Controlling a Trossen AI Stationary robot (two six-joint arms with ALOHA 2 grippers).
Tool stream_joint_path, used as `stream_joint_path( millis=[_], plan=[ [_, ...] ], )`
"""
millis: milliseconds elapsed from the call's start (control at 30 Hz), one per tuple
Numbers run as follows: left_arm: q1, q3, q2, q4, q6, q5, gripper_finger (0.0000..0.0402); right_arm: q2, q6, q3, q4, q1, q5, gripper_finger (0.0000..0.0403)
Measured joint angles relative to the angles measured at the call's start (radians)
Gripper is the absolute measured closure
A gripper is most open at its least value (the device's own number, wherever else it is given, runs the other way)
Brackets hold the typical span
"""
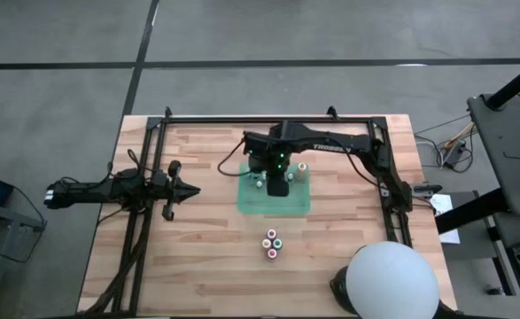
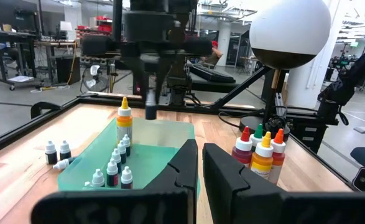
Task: Pick & Place food coloring
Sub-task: Put the small black food coloring bottle into the green container
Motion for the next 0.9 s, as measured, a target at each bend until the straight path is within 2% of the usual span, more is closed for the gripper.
stream_joint_path(
  millis=[533,900],
  plan=[
    [0.001,0.000,0.000,0.000,0.000,0.000,0.0401,0.032,0.036,-0.067,0.035,0.036,0.009,0.0348],
    [0.000,0.000,0.000,0.000,0.000,0.000,0.0401,0.117,0.041,-0.082,0.077,0.021,0.012,0.0348]
  ],
)
